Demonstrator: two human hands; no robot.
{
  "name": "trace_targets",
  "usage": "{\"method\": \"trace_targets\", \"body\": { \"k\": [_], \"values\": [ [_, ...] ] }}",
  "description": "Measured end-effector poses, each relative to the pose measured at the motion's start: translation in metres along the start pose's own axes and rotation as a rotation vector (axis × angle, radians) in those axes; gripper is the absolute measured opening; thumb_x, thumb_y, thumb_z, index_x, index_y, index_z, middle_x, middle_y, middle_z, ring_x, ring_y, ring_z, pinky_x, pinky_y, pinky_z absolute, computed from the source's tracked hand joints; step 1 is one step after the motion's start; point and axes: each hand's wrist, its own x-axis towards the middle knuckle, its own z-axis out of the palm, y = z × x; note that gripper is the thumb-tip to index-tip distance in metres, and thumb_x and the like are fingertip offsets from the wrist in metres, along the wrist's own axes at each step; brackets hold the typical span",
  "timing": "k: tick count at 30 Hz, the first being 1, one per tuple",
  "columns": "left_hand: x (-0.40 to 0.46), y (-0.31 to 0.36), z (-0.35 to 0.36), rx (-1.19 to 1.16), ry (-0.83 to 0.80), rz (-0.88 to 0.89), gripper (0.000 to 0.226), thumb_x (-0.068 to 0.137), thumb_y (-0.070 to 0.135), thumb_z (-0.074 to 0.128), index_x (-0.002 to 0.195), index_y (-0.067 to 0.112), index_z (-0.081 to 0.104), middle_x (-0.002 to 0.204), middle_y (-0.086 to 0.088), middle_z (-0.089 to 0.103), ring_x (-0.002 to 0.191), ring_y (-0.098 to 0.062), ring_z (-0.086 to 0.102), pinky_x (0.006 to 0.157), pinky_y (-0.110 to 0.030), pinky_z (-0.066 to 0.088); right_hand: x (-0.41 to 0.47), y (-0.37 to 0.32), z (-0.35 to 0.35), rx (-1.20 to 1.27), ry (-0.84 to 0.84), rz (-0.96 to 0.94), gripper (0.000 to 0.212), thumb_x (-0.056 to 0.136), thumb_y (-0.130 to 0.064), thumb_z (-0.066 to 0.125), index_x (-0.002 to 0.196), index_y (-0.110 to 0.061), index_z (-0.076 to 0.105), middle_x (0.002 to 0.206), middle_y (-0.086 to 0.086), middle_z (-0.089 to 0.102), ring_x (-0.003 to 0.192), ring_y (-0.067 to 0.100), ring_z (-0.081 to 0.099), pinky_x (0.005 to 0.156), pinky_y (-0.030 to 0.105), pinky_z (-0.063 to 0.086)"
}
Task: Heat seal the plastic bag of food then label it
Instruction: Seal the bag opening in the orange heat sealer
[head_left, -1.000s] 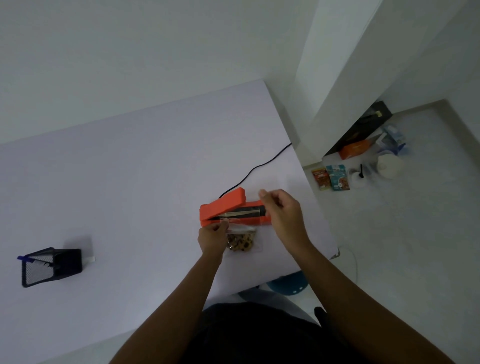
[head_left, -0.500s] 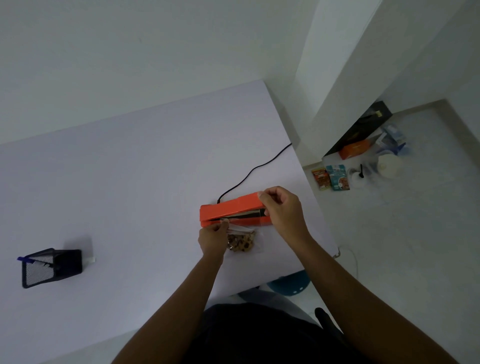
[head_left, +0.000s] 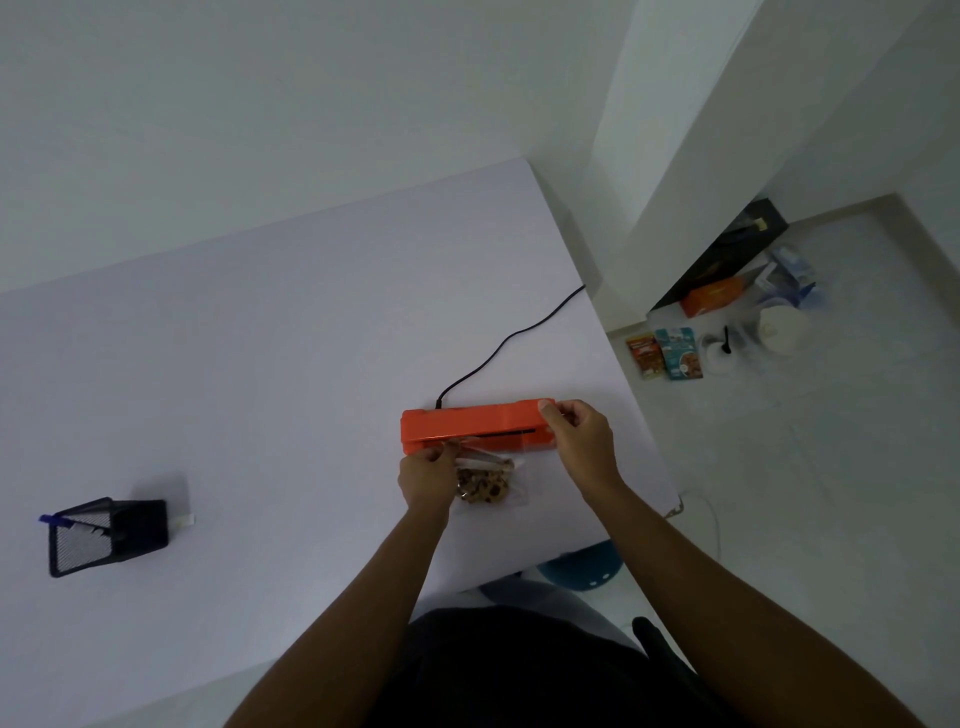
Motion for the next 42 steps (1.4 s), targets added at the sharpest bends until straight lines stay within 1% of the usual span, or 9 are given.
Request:
{"method": "trace_targets", "body": {
  "k": [4, 9, 13, 17, 22, 29, 32, 39, 42],
  "values": [
    [0.001, -0.001, 0.001, -0.005, -0.002, 0.002, 0.026, 0.089, 0.018, 0.066, 0.073, -0.003, 0.068, 0.062, -0.007, 0.06, 0.055, -0.015, 0.051, 0.053, -0.025, 0.043, 0.003, 0.004, 0.001, 0.011, -0.001, 0.034, 0.034, 0.093, -0.042, 0.063, 0.09, -0.009, 0.067, 0.087, 0.007, 0.069, 0.08, 0.018, 0.064, 0.062, 0.024, 0.045],
    [0.001, -0.001, 0.001, -0.008, -0.004, 0.004, 0.026, 0.089, 0.017, 0.066, 0.068, 0.003, 0.067, 0.062, -0.006, 0.061, 0.055, -0.015, 0.053, 0.053, -0.024, 0.043, 0.008, 0.011, 0.0, 0.091, -0.023, 0.105, 0.033, 0.088, -0.043, 0.069, 0.092, -0.011, 0.068, 0.09, 0.007, 0.069, 0.083, 0.017, 0.064, 0.068, 0.026, 0.049],
    [0.002, -0.002, 0.001, -0.011, 0.0, 0.006, 0.025, 0.089, 0.017, 0.066, 0.07, 0.001, 0.069, 0.063, -0.007, 0.062, 0.056, -0.016, 0.053, 0.052, -0.024, 0.043, 0.011, 0.01, -0.008, 0.137, -0.038, 0.153, 0.034, 0.085, -0.041, 0.075, 0.097, -0.012, 0.065, 0.091, 0.003, 0.065, 0.079, 0.011, 0.06, 0.062, 0.022, 0.045],
    [0.001, -0.002, 0.002, -0.01, 0.01, 0.003, 0.026, 0.09, 0.017, 0.065, 0.075, -0.003, 0.071, 0.064, -0.009, 0.061, 0.054, -0.016, 0.052, 0.051, -0.023, 0.041, 0.016, 0.01, -0.011, 0.156, -0.084, 0.22, 0.038, 0.082, -0.042, 0.078, 0.1, -0.011, 0.065, 0.088, 0.004, 0.063, 0.068, 0.011, 0.055, 0.051, 0.021, 0.041],
    [0.002, -0.003, 0.001, -0.019, 0.01, 0.005, 0.025, 0.09, 0.018, 0.065, 0.078, -0.003, 0.071, 0.07, -0.013, 0.066, 0.058, -0.019, 0.056, 0.053, -0.024, 0.045, 0.02, 0.007, -0.015, 0.138, -0.118, 0.284, 0.04, 0.081, -0.041, 0.079, 0.101, -0.009, 0.066, 0.077, 0.005, 0.06, 0.057, 0.015, 0.047, 0.042, 0.024, 0.035],
    [0.003, -0.004, 0.001, -0.028, 0.008, -0.001, 0.026, 0.089, 0.02, 0.067, 0.079, -0.005, 0.071, 0.072, -0.016, 0.068, 0.059, -0.02, 0.057, 0.054, -0.025, 0.045, 0.025, 0.009, -0.019, 0.117, -0.17, 0.323, 0.041, 0.078, -0.046, 0.08, 0.098, -0.012, 0.068, 0.077, 0.005, 0.06, 0.061, 0.016, 0.044, 0.045, 0.025, 0.032],
    [0.003, -0.005, 0.001, -0.024, 0.004, 0.003, 0.027, 0.089, 0.02, 0.067, 0.078, -0.004, 0.072, 0.068, -0.013, 0.066, 0.056, -0.018, 0.055, 0.051, -0.023, 0.043, 0.028, 0.009, -0.02, 0.096, -0.189, 0.333, 0.039, 0.077, -0.046, 0.081, 0.095, -0.014, 0.069, 0.078, 0.004, 0.061, 0.064, 0.017, 0.044, 0.048, 0.027, 0.031],
    [0.006, -0.003, 0.002, -0.018, 0.005, -0.006, 0.026, 0.088, 0.019, 0.067, 0.078, -0.004, 0.071, 0.065, -0.009, 0.064, 0.055, -0.017, 0.054, 0.05, -0.023, 0.042, 0.031, 0.005, -0.02, 0.076, -0.216, 0.332, 0.038, 0.08, -0.042, 0.08, 0.096, -0.009, 0.07, 0.077, 0.007, 0.059, 0.063, 0.016, 0.044, 0.05, 0.027, 0.028],
    [0.008, -0.005, 0.002, -0.021, -0.006, -0.009, 0.026, 0.088, 0.019, 0.067, 0.077, -0.005, 0.07, 0.065, -0.01, 0.064, 0.059, -0.021, 0.056, 0.053, -0.025, 0.043, 0.031, 0.005, -0.02, 0.071, -0.215, 0.331, 0.038, 0.08, -0.043, 0.079, 0.096, -0.009, 0.071, 0.078, 0.008, 0.06, 0.061, 0.016, 0.042, 0.05, 0.027, 0.028]
  ]
}}
